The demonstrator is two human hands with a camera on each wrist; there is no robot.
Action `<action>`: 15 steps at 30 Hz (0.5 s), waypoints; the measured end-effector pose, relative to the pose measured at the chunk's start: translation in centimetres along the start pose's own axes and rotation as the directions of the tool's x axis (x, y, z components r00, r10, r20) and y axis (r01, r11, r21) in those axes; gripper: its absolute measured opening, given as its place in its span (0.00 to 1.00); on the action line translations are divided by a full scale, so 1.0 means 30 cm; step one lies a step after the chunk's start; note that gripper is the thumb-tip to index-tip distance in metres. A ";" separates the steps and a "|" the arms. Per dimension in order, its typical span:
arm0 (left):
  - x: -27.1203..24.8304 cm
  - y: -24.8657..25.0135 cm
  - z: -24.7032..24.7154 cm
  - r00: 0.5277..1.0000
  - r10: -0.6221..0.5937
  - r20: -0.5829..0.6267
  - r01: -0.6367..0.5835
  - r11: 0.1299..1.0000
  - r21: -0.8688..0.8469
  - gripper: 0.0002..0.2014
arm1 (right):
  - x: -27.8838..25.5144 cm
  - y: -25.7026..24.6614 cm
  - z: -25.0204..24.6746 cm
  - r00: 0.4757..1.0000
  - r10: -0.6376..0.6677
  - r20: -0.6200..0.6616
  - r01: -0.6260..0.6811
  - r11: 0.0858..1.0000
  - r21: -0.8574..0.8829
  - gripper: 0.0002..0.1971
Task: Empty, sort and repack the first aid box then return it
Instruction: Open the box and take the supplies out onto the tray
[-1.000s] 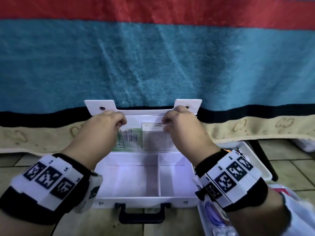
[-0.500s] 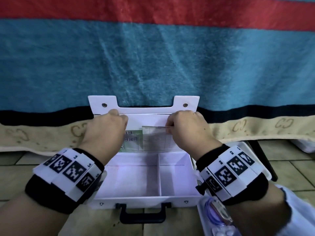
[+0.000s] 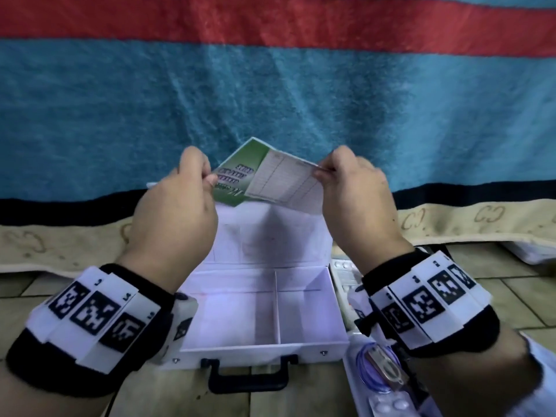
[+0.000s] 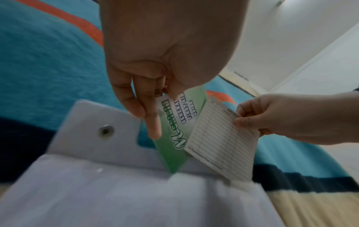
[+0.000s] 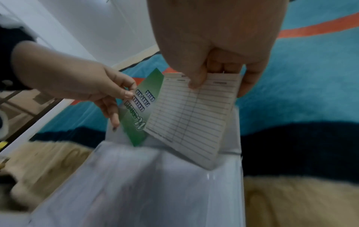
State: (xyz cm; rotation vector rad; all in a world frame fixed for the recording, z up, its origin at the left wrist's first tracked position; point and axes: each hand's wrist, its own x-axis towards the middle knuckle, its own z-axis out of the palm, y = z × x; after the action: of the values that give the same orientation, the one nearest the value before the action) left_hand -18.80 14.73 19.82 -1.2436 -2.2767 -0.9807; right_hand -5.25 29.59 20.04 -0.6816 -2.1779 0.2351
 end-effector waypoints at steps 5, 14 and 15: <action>-0.026 0.102 -0.010 0.998 -0.036 -0.048 0.020 0.951 -0.307 0.05 | -0.036 0.001 -0.143 0.988 0.103 -0.112 -0.083 0.981 0.173 0.04; -0.151 0.231 0.129 0.938 -0.056 0.342 0.273 0.726 -0.631 0.03 | -0.296 0.125 -0.413 0.924 0.243 -0.294 -0.240 0.970 0.050 0.04; -0.177 0.247 0.147 0.930 -0.030 0.367 0.275 0.721 -0.636 0.03 | -0.336 0.145 -0.446 0.909 0.264 -0.321 -0.272 0.962 0.021 0.04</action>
State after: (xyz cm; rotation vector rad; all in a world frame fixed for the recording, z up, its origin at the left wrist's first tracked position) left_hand -9.63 17.57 16.55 -1.6110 -2.3725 -1.9340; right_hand 11.85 26.93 20.34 -0.9645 -1.7752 0.2231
